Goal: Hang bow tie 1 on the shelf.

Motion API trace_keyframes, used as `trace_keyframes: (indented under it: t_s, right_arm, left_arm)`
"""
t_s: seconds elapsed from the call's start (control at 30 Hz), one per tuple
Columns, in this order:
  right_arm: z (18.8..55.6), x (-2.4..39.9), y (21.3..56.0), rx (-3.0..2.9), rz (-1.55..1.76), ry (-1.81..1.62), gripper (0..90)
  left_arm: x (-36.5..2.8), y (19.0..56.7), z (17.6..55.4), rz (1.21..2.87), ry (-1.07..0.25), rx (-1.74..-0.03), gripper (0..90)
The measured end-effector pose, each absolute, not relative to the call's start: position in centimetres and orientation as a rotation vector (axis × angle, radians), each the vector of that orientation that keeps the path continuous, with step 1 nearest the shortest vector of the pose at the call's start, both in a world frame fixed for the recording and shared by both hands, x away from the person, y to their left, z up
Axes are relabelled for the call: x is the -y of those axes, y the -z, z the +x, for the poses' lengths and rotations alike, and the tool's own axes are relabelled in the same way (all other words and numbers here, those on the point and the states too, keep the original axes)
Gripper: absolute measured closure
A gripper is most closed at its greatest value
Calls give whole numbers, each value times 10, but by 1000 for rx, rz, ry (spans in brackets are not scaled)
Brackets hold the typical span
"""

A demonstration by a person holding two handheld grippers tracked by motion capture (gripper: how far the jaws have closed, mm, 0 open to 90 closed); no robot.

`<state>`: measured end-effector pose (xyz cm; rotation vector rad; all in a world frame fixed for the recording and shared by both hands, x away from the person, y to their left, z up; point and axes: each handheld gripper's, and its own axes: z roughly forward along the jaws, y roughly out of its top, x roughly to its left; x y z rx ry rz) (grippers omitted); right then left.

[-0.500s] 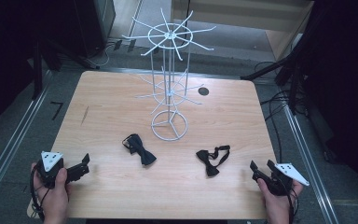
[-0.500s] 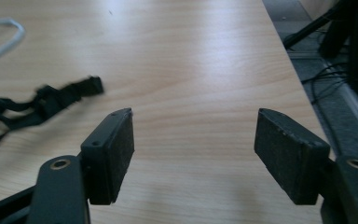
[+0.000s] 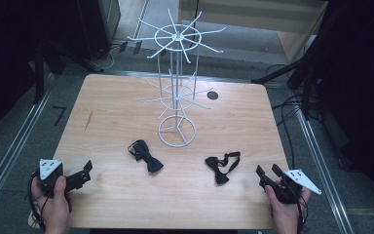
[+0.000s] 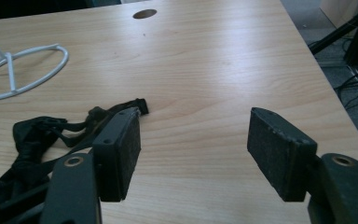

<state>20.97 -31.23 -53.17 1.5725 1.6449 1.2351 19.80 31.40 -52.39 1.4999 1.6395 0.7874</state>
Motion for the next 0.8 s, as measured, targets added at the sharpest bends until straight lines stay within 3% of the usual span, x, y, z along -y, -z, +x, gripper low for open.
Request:
trace_keyframes:
  t_s: [0.8]
  right_arm:
    - [233,235,502,-1817,1473,-1289,383]
  left_arm:
    - [-315,524,199,1500,-771,-1638,0]
